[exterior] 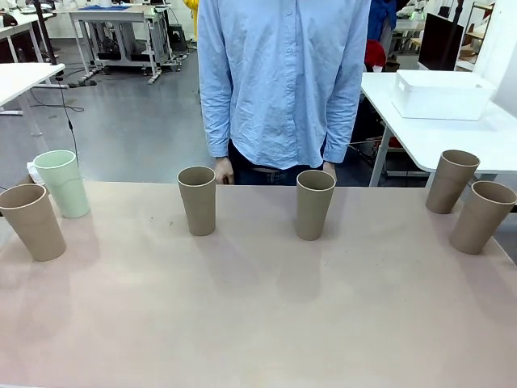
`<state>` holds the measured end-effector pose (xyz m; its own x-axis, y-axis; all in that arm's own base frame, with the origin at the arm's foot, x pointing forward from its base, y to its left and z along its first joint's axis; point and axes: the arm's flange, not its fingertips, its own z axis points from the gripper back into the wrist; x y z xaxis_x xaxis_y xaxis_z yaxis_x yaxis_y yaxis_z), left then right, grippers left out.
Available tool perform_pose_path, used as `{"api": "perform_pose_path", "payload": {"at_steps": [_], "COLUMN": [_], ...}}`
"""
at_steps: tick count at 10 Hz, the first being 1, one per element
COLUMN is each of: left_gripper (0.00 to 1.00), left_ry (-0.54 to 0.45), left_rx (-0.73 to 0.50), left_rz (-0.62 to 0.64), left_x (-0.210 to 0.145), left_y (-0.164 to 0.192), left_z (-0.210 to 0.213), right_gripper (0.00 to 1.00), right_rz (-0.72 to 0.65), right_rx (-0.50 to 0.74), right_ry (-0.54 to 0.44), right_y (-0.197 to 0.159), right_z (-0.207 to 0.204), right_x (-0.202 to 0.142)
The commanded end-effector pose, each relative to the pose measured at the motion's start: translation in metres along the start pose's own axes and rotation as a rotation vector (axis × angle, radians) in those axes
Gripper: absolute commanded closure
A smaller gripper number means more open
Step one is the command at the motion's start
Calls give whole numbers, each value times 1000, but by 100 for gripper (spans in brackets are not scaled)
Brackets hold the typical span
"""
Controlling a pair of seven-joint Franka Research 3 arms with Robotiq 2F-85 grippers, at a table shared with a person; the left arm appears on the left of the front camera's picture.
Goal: Stack the cups and store them in the basket.
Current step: Pick up two Reusable plastic cups , one in each hand.
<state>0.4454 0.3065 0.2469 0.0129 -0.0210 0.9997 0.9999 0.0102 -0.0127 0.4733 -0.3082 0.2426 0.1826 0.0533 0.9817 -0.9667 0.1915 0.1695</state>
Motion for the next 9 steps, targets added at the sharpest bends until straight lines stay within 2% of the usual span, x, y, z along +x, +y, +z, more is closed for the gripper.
{"api": "perform_pose_path", "payload": {"at_steps": [1, 9], "left_gripper": [0, 0], "left_ry": [-36, -82], "left_rx": [3, -7], "left_rz": [-8, 25], "left_x": [-1, -4], "left_y": [-1, -3], "left_z": [-7, -16], "right_gripper": [0, 0], "right_rz": [4, -2], "right_rx": [24, 15], "right_ry": [-33, -56], "right_y": [-3, -7], "right_z": [-3, -22], "right_x": [3, -1]}}
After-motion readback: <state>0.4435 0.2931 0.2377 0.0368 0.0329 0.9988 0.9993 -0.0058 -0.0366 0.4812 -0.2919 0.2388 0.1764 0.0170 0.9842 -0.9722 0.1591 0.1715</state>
